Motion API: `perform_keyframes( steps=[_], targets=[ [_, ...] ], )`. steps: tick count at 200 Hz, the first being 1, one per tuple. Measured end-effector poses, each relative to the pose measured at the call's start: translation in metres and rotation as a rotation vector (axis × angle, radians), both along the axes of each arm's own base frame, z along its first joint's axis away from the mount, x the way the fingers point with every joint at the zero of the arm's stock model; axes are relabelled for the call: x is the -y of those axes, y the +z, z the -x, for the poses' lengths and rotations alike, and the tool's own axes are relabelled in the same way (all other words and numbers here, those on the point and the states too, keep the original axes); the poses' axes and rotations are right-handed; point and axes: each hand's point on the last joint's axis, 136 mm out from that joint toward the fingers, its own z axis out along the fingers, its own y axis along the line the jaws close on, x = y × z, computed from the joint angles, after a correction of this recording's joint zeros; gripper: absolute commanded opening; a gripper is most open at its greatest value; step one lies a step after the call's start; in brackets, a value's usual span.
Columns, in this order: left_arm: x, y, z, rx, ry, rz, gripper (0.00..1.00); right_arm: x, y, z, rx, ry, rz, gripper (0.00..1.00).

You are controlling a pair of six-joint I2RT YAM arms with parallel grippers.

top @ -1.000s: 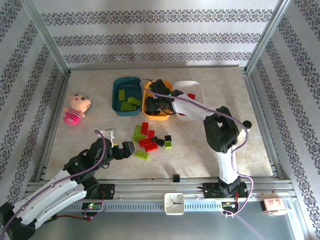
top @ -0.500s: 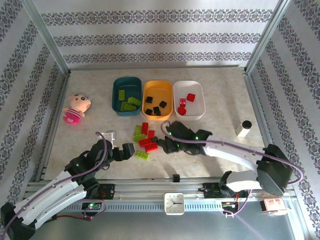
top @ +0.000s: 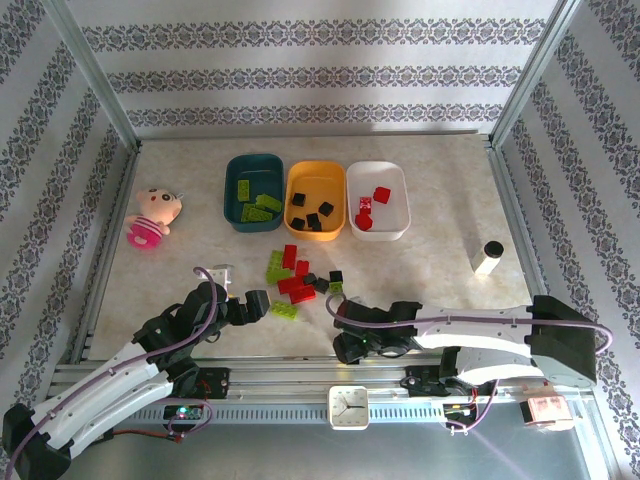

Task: Sort the legos into containers by color
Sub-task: Pick up the lego from the bottom-center of the table.

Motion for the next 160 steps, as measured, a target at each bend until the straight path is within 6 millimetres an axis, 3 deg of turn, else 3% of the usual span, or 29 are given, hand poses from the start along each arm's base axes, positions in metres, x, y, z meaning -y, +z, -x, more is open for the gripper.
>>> perform_keyframes(
  steps=[37,101,131,160],
  targets=[
    [0.000,0.000,0.000,0.000,0.000,0.000,1.00,0.002,-0.011,0.007,-0.028,0.003,0.046,0.60],
    [0.000,-0.006,0.000,-0.004,0.000,-0.003,1.00,0.003,-0.016,0.009,-0.014,0.023,0.122,0.33],
    [0.000,-0.006,0.000,-0.003,0.000,-0.003,1.00,-0.013,-0.003,0.010,-0.011,0.052,0.068,0.27],
    [-0.001,-0.006,0.000,-0.003,0.002,-0.004,1.00,-0.028,0.030,-0.008,0.040,0.051,-0.032,0.25]
  ],
)
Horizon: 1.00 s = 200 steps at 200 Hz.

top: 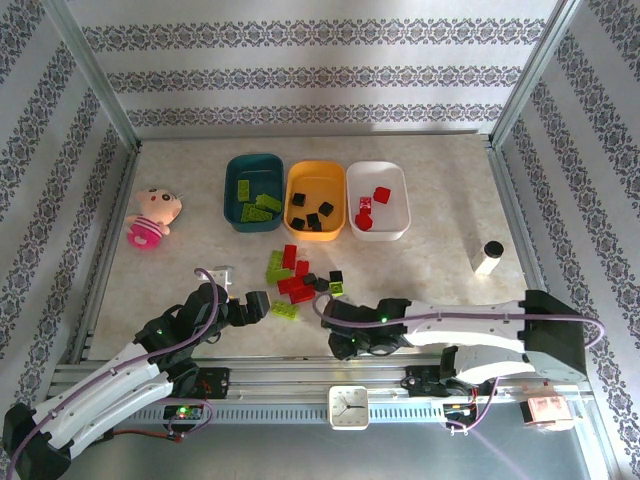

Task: Sort the legos into containers by color
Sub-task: Pick up the lego from the bottom-center of the table, then place the lego in the container.

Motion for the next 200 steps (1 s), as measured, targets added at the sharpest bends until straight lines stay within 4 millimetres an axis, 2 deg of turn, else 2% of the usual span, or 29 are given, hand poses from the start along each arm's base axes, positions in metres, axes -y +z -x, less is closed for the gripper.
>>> perform_keyframes(
  steps=[10,24,53,72,86,100,128,141,162,174,200],
  targets=[
    [0.000,0.000,0.000,0.001,0.001,0.000,1.00,-0.003,0.014,-0.014,0.025,-0.017,-0.036,0.25],
    [0.000,0.000,0.000,0.001,0.001,0.000,1.00,-0.005,0.037,-0.043,0.088,-0.056,-0.087,0.25],
    [0.000,0.000,0.000,0.001,0.002,0.000,1.00,-0.007,0.082,-0.121,0.245,-0.152,-0.174,0.25],
    [0.000,0.000,0.000,0.000,0.004,0.002,1.00,-0.013,0.101,-0.178,0.328,-0.203,-0.193,0.25],
    [0.000,0.001,0.000,0.000,0.004,0.003,1.00,-0.021,0.103,-0.217,0.371,-0.221,-0.173,0.25],
    [0.000,0.001,0.000,0.001,0.004,0.004,1.00,-0.029,0.097,-0.257,0.392,-0.233,-0.147,0.26],
    [0.001,0.003,-0.001,0.001,0.003,0.004,1.00,-0.040,0.066,-0.323,0.370,-0.256,-0.098,0.28],
    [0.001,0.004,-0.002,0.000,0.002,0.004,1.00,-0.040,0.049,-0.341,0.354,-0.259,-0.068,0.34],
    [0.003,0.004,-0.002,-0.010,-0.005,-0.006,1.00,-0.040,0.031,-0.353,0.330,-0.251,-0.030,0.54],
    [0.005,0.002,-0.002,-0.024,-0.015,-0.019,0.98,-0.040,0.029,-0.353,0.324,-0.240,-0.019,0.59],
    [0.013,-0.006,-0.002,-0.088,-0.068,-0.075,0.95,-0.041,0.035,-0.351,0.331,-0.222,-0.024,0.64]
  ],
)
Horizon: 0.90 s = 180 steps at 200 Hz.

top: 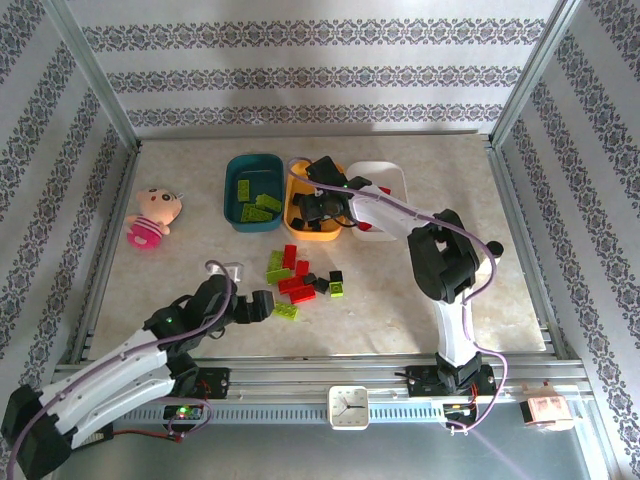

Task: Sort the legos into containers by color
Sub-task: Place the lego in the container, then pick up the lego from the middle-left of the table.

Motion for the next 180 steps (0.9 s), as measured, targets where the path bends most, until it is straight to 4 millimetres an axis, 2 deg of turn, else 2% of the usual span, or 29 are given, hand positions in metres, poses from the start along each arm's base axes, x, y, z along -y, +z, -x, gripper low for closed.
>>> perform_keyframes(
  steps=[16,55,103,131,180],
  targets=[
    [0.011,-0.008,0.001,-0.042,-0.053,-0.052,0.96,0.004,0.006,0.008,0.008,0.004,-0.014,0.64],
    [0.047,-0.031,0.015,-0.087,-0.230,-0.231,0.96,0.022,0.029,0.045,0.023,0.017,-0.062,0.65],
    [0.061,-0.046,0.003,-0.061,-0.269,-0.408,0.97,0.037,0.044,0.094,0.046,0.041,-0.126,0.66],
    [0.066,-0.055,-0.004,-0.065,-0.266,-0.451,0.86,0.043,0.059,0.112,0.081,0.043,-0.172,0.66],
    [0.068,-0.067,-0.004,-0.089,-0.268,-0.465,0.58,0.052,0.087,0.123,0.150,0.032,-0.240,0.66]
  ],
)
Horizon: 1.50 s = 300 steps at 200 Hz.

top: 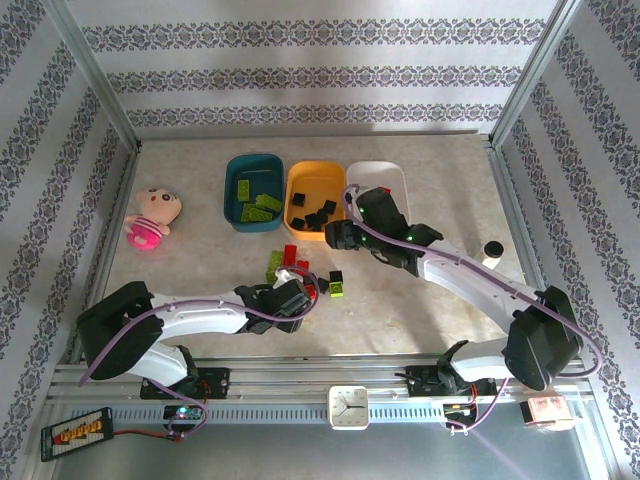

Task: Sort the legos into containers by color
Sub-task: Pick up the lego from the middle-left of the table, then place the lego in the container.

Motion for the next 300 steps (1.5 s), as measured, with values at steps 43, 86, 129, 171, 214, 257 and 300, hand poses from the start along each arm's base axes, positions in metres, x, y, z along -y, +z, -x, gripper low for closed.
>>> perform_keyframes(
  steps=[43,86,129,171,214,257,300],
  targets=[
    [0.000,0.011,0.002,0.017,0.015,0.056,0.49,0.007,-0.007,0.009,-0.003,-0.007,-0.006,0.66],
    [-0.011,0.103,-0.034,0.185,0.112,0.319,0.50,0.019,-0.015,0.025,-0.013,-0.026,-0.027,0.66],
    [-0.065,0.177,-0.123,0.344,0.338,0.394,0.50,0.028,-0.030,0.037,-0.038,-0.050,-0.044,0.66],
    [-0.081,0.150,-0.206,0.279,0.423,0.301,0.47,0.033,-0.039,0.047,-0.049,-0.052,-0.046,0.66],
    [-0.108,0.113,-0.271,0.220,0.524,0.248,0.50,0.036,-0.031,0.053,-0.028,-0.059,-0.078,0.67],
    [-0.109,0.103,-0.317,0.215,0.549,0.239,0.76,0.033,-0.049,0.069,-0.061,-0.031,-0.060,0.67],
    [-0.105,0.105,-0.330,0.204,0.546,0.239,0.91,0.026,-0.068,0.086,-0.103,0.004,-0.041,0.68]
  ],
)
